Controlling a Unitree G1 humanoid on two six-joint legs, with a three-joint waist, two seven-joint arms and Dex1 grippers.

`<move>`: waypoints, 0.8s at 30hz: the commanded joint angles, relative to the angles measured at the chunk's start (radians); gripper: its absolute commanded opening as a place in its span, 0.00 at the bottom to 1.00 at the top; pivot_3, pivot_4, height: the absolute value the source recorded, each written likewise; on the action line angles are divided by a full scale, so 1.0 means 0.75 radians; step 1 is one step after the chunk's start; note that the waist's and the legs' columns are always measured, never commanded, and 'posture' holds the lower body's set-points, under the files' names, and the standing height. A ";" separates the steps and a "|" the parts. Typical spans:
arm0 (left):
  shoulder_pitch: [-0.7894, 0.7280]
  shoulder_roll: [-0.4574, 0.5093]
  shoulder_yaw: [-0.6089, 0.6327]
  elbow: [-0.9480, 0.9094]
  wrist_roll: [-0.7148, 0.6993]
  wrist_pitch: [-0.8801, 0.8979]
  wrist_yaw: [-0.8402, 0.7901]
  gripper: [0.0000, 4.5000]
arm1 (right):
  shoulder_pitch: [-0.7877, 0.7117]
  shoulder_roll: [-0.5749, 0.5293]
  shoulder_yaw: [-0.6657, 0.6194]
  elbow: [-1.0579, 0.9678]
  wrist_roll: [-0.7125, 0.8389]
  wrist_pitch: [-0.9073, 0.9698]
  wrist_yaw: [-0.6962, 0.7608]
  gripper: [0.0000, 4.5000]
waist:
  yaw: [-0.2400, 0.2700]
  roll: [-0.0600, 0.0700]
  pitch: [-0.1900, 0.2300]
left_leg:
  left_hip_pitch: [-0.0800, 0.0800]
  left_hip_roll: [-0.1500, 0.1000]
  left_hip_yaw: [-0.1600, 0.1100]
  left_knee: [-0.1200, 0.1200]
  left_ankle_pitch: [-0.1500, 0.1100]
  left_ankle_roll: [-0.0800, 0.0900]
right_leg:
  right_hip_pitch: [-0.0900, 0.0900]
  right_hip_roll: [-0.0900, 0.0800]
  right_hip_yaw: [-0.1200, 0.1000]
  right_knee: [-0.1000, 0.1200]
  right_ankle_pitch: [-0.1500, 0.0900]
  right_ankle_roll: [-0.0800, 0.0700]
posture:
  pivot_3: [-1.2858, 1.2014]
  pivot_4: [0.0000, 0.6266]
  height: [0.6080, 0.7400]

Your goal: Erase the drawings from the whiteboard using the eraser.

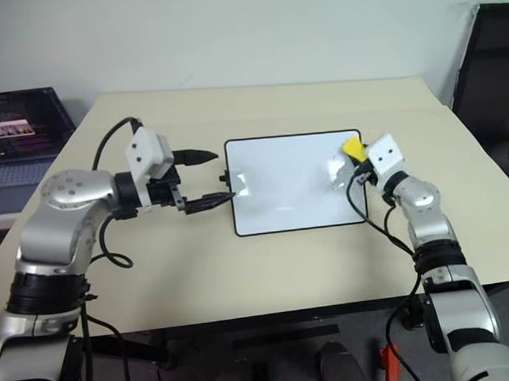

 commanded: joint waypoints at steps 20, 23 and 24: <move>-0.027 -0.004 0.009 -0.011 -0.006 -0.026 -0.008 1.00 | -0.073 -0.066 -0.007 0.109 -0.081 0.103 -0.154 0.27 | 0.007 0.000 0.000 | -0.001 -0.001 0.000 0.000 0.000 0.000 | 0.000 -0.001 0.000 -0.003 -0.003 -0.006 | 0.52 0.24 1.00; -0.034 -0.008 0.005 -0.003 -0.004 -0.029 -0.009 1.00 | -0.053 -0.060 0.014 0.082 -0.071 0.116 -0.104 0.27 | 0.007 0.000 0.000 | -0.001 -0.001 0.000 0.000 0.000 0.000 | 0.000 -0.001 -0.001 -0.003 -0.003 -0.006 | 0.52 0.24 1.00; -0.035 -0.008 0.005 -0.001 -0.004 -0.030 -0.010 1.00 | -0.047 -0.058 0.018 0.073 -0.068 0.123 -0.092 0.27 | 0.007 0.000 0.000 | -0.001 -0.001 0.000 0.000 0.000 0.000 | 0.000 -0.001 -0.001 -0.002 -0.003 -0.006 | 0.52 0.24 1.00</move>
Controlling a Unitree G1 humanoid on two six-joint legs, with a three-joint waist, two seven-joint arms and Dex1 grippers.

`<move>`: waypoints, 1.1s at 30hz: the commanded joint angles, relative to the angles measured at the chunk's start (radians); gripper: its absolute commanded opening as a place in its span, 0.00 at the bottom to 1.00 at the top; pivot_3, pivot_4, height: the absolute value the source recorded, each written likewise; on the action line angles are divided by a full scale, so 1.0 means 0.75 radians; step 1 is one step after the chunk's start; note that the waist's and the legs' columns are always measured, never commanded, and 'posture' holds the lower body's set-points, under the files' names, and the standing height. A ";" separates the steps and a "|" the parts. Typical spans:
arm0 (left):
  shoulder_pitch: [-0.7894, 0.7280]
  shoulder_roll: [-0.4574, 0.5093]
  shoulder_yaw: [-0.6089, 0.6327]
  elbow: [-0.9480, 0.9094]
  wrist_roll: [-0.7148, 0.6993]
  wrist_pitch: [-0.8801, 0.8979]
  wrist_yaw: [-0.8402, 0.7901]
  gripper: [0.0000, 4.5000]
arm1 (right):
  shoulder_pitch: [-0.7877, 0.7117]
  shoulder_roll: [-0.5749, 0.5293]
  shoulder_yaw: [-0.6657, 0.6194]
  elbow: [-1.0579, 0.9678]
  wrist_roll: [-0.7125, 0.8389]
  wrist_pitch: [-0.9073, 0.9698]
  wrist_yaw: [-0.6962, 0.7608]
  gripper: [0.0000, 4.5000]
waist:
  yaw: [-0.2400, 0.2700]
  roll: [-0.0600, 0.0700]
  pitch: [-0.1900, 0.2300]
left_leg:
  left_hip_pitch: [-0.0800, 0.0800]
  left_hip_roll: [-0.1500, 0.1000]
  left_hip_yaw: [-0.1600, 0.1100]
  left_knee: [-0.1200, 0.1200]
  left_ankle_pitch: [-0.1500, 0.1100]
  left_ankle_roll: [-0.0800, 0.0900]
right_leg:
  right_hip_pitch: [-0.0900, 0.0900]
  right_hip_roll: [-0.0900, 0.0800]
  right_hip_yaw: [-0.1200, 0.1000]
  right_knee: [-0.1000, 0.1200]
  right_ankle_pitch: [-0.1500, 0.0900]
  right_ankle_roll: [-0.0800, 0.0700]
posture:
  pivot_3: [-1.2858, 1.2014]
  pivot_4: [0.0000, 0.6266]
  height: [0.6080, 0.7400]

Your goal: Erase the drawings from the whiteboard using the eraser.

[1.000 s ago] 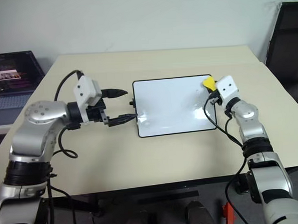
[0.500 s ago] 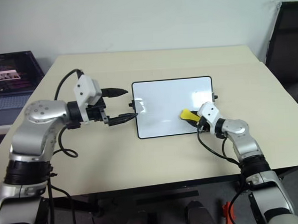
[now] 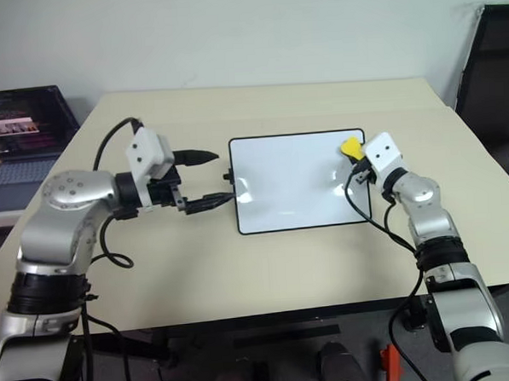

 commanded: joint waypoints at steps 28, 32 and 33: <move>-0.050 -0.014 -0.002 0.011 0.000 -0.029 -0.018 1.00 | 0.037 -0.046 0.057 0.075 -0.114 0.176 -0.039 0.27 | -0.003 -0.005 -0.003 | 0.002 0.000 0.000 0.001 0.000 0.000 | 0.001 -0.001 0.001 -0.001 0.001 -0.001 | 0.52 0.24 1.00; -0.052 -0.014 0.000 0.012 -0.001 -0.029 -0.019 1.00 | 0.073 -0.043 0.078 0.024 -0.093 0.169 0.037 0.27 | -0.003 -0.009 -0.005 | 0.002 0.000 0.000 0.001 0.000 0.000 | 0.002 -0.001 0.001 -0.001 0.001 0.000 | 0.52 0.24 1.00; -0.053 -0.015 0.000 0.013 -0.002 -0.029 -0.019 1.00 | 0.090 -0.042 0.086 -0.006 -0.079 0.159 0.080 0.27 | -0.002 -0.010 -0.006 | 0.002 0.000 0.000 0.001 0.000 0.000 | 0.002 -0.001 0.001 -0.001 0.001 -0.001 | 0.52 0.24 1.00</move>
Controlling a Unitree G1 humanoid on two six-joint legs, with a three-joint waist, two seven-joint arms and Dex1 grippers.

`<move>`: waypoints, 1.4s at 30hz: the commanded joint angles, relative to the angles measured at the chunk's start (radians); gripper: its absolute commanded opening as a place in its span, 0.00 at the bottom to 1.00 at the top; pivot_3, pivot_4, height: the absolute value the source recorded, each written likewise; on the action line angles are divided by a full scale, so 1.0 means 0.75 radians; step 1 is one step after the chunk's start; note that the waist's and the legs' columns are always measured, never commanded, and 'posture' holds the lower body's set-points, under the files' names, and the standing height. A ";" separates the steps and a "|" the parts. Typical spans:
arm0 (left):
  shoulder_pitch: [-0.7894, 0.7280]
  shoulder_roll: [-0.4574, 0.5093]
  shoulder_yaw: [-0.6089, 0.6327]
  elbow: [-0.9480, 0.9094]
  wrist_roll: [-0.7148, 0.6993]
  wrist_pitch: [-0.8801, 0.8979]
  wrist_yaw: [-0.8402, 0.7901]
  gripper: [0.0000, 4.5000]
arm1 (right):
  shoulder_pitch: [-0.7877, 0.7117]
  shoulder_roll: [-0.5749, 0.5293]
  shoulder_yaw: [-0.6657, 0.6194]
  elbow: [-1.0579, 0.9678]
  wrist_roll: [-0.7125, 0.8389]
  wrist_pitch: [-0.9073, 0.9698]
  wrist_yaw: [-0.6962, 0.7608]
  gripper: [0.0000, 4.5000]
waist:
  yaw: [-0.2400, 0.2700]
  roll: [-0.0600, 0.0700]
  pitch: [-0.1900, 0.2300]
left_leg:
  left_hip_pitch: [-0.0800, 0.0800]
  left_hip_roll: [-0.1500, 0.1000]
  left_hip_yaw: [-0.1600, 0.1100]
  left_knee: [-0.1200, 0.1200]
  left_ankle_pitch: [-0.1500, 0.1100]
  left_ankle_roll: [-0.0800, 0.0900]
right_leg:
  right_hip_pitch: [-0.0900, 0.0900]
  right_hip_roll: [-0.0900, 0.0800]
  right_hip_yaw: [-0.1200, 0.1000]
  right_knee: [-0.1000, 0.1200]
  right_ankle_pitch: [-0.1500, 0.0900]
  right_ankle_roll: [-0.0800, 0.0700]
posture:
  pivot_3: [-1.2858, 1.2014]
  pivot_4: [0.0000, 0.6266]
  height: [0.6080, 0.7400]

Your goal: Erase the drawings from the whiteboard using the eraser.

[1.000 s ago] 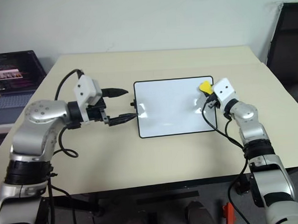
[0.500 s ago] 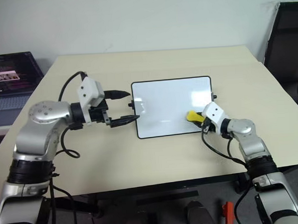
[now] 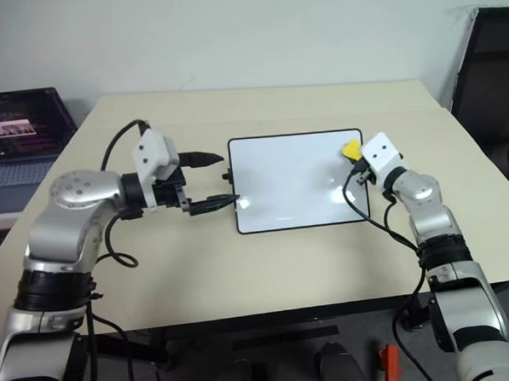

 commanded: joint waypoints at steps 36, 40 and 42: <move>-0.082 -0.469 -0.299 -0.069 0.021 -0.054 0.005 1.00 | 0.367 -0.471 -0.565 -0.227 0.377 0.846 0.051 0.27 | 0.058 0.017 0.012 | -0.046 -0.004 0.002 -0.014 -0.001 0.000 | -0.043 -0.003 -0.002 -0.013 0.007 0.006 | 0.52 0.24 1.00; -0.077 -0.459 -0.291 -0.076 0.018 -0.047 0.000 1.00 | 0.356 -0.465 -0.569 -0.173 0.391 0.822 0.093 0.27 | 0.058 0.018 0.012 | -0.045 -0.004 0.002 -0.012 0.000 0.000 | -0.041 -0.002 -0.002 -0.013 0.007 0.008 | 0.52 0.24 1.00; -0.075 -0.453 -0.287 -0.080 0.018 -0.043 0.002 1.00 | 0.354 -0.463 -0.553 -0.151 0.387 0.804 0.124 0.27 | 0.057 0.018 0.012 | -0.045 -0.004 0.002 -0.011 0.000 0.000 | -0.040 -0.002 -0.002 -0.013 0.008 0.008 | 0.52 0.24 1.00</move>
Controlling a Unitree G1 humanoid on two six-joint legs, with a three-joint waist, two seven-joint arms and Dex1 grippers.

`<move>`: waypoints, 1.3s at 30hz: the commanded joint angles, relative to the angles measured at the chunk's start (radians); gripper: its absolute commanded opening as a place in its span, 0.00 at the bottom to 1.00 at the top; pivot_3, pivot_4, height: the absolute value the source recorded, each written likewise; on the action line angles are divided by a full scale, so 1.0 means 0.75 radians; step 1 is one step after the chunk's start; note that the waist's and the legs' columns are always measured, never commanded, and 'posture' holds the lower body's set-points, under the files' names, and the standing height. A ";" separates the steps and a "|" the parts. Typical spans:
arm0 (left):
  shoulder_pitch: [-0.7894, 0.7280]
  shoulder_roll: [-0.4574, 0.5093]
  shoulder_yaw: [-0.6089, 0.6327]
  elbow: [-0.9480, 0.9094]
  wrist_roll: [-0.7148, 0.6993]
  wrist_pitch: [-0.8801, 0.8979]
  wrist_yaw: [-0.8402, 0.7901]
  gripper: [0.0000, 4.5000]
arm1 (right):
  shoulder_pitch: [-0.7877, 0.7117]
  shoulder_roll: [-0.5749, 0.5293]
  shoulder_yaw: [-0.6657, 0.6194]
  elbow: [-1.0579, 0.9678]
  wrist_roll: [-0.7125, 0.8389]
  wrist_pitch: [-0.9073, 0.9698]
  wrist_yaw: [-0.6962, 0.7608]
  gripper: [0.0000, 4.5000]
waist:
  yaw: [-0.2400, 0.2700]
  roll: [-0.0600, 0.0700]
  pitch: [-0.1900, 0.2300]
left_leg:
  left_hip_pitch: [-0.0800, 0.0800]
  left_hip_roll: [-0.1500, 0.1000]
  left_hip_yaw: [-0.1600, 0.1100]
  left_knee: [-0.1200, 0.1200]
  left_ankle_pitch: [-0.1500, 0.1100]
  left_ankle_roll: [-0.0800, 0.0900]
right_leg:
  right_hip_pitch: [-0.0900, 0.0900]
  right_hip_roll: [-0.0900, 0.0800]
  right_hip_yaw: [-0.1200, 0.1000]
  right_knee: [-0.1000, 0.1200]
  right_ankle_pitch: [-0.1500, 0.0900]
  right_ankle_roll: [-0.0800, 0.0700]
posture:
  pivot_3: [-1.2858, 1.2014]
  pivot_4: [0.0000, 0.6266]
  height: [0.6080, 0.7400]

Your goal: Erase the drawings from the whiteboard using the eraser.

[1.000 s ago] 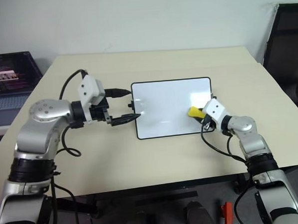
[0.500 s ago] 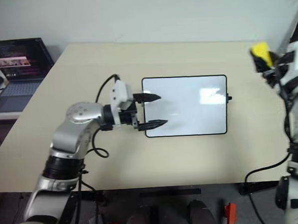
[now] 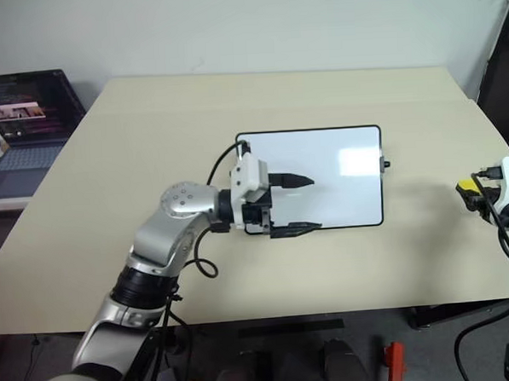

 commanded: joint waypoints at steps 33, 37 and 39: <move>0.076 -0.074 0.579 0.599 0.272 -0.334 1.155 1.00 | -0.156 0.548 -0.024 0.153 0.024 -0.778 -0.327 0.99 | 0.024 0.000 -0.001 | 0.005 -0.002 -0.003 0.011 0.000 0.000 | 0.012 -0.005 -0.003 0.001 0.004 0.004 | 0.52 0.24 1.00; 0.038 -0.143 0.535 0.838 0.332 -0.483 1.237 1.00 | -0.222 0.553 -0.020 0.332 0.012 -0.883 -0.357 0.99 | 0.019 0.000 -0.001 | 0.004 -0.003 -0.003 0.014 0.000 0.000 | 0.012 -0.005 -0.003 0.001 0.006 0.006 | 0.52 0.24 1.00; 0.020 -0.169 0.518 0.916 0.346 -0.542 1.250 1.00 | -0.237 0.546 -0.024 0.389 0.012 -0.923 -0.360 0.99 | 0.016 0.000 -0.001 | 0.004 -0.003 -0.003 0.014 0.000 0.000 | 0.012 -0.005 -0.003 0.001 0.006 0.006 | 0.52 0.24 1.00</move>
